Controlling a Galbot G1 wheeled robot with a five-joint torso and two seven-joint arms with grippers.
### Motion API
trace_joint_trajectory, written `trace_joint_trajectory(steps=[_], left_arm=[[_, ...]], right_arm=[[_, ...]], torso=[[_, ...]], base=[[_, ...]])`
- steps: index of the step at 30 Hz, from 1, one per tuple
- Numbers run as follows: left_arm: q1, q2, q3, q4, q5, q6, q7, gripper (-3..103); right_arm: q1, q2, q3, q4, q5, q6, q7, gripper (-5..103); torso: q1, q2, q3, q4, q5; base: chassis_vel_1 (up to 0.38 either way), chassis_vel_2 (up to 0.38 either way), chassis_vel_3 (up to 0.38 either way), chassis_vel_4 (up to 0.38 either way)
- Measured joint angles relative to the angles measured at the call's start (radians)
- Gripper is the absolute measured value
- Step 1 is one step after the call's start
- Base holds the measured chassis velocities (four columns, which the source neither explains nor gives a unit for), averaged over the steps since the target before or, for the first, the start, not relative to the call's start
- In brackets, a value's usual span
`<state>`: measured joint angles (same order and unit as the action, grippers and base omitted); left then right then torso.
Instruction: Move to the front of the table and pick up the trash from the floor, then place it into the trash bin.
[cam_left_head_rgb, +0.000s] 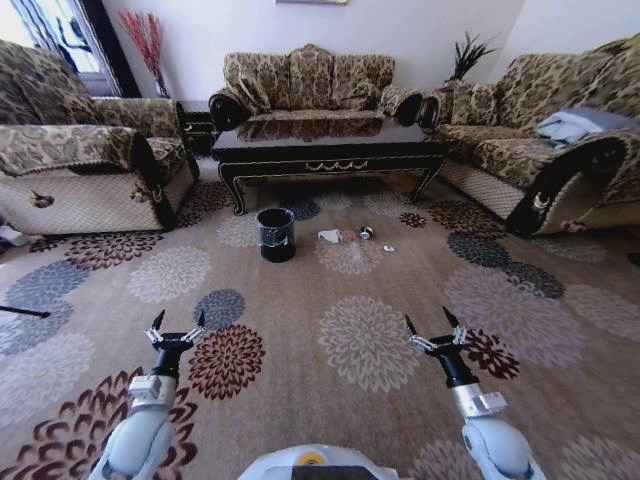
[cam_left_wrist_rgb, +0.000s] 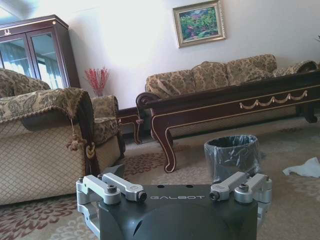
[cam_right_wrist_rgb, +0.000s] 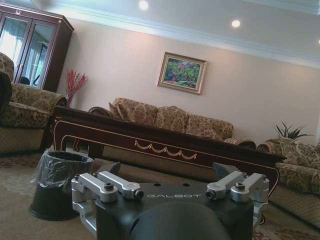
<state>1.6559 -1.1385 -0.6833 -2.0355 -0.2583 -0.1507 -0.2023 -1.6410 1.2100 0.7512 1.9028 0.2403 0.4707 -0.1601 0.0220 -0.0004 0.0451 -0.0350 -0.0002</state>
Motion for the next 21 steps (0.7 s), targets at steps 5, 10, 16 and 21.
trace_joint_trajectory(steps=[5,10,16,21], left_arm=[[0.002,0.001,-0.005,-0.002,0.000,0.000,0.000,100],[0.001,0.000,-0.005,0.000,0.003,0.000,0.000,100],[-0.004,-0.006,0.004,0.007,0.009,0.001,0.000,100],[-0.002,-0.006,0.009,0.007,0.013,0.014,0.003,100]], right_arm=[[0.000,0.004,-0.002,0.002,-0.004,0.000,0.000,100],[-0.003,0.006,-0.002,0.002,-0.009,-0.001,0.000,100],[-0.003,0.009,-0.004,0.002,-0.015,-0.002,0.001,100],[-0.001,0.010,-0.007,0.002,-0.016,-0.007,0.003,100]], torso=[[0.000,0.000,0.000,0.0001,0.0001],[0.000,0.000,0.001,0.0000,0.0002],[0.000,0.000,0.001,0.0001,0.0001],[0.000,0.000,0.001,0.0000,0.0002]], base=[[-0.180,0.182,0.192,-0.172],[-0.176,0.182,0.181,-0.189],[-0.176,0.172,0.176,-0.185],[-0.191,0.179,0.182,-0.200]])
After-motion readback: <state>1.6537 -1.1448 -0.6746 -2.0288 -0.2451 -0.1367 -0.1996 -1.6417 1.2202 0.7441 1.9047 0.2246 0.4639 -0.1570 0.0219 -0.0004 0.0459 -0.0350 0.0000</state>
